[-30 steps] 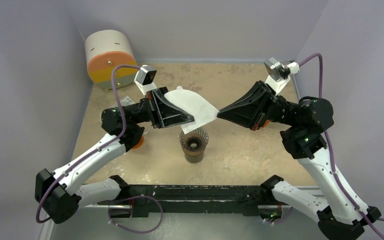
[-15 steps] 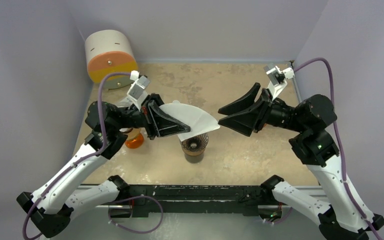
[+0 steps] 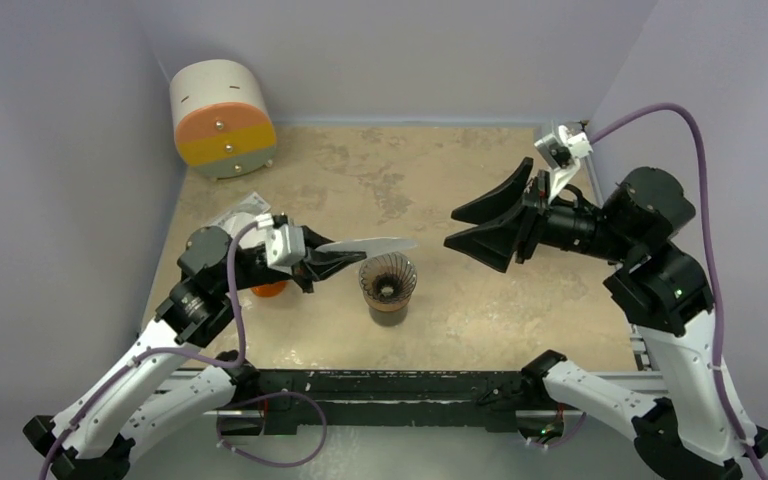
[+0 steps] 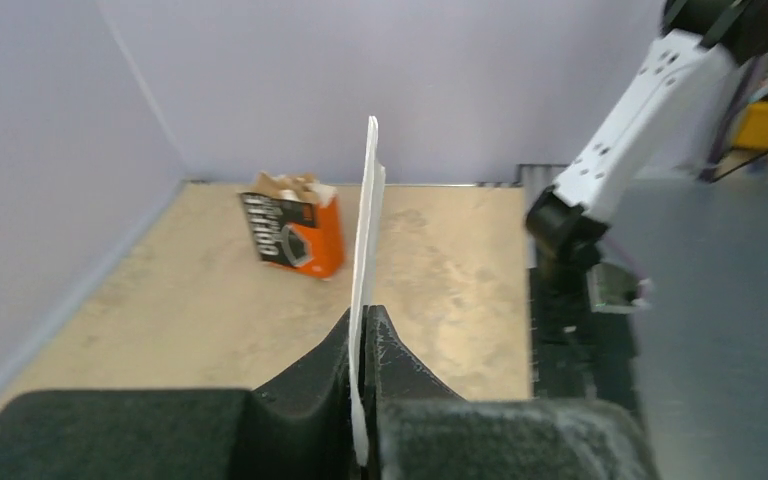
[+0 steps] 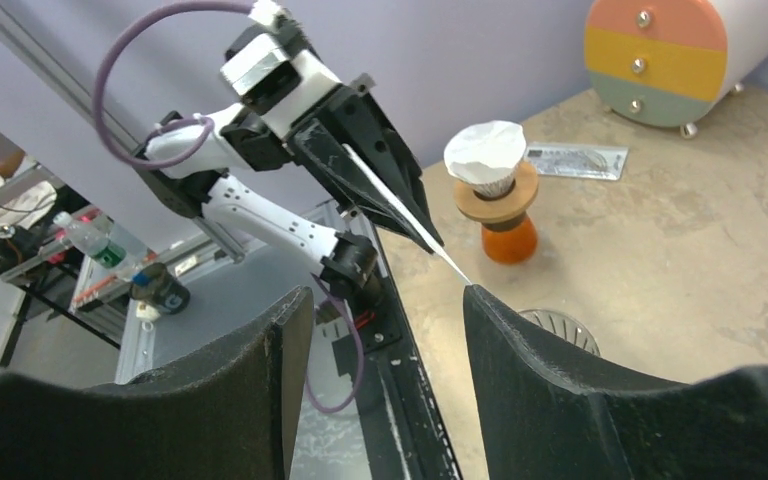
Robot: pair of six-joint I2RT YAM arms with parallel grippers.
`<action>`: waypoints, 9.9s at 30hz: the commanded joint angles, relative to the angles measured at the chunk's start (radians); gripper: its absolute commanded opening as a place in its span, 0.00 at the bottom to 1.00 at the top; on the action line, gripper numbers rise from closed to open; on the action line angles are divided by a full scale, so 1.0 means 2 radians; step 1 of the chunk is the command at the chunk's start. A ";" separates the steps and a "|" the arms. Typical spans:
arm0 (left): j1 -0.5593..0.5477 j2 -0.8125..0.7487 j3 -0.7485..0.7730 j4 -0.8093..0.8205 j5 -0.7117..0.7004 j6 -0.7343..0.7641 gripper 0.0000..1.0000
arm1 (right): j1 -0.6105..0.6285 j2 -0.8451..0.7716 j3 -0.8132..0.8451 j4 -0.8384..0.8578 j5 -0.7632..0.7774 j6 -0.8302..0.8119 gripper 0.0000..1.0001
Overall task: Place the coffee filter in the dripper
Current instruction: Place the coffee filter in the coffee dripper.
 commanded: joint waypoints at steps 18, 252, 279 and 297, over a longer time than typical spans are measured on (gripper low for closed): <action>-0.001 -0.039 -0.074 0.042 -0.162 0.445 0.00 | 0.041 0.076 -0.009 0.038 0.059 0.059 0.54; -0.002 -0.052 -0.068 0.083 -0.306 0.487 0.00 | 0.207 0.182 -0.105 0.307 0.264 0.366 0.33; -0.002 -0.062 -0.072 0.070 -0.300 0.496 0.00 | 0.208 0.188 -0.098 0.299 0.274 0.366 0.34; -0.002 -0.062 -0.076 0.064 -0.302 0.508 0.00 | 0.208 0.188 -0.088 0.305 0.264 0.361 0.34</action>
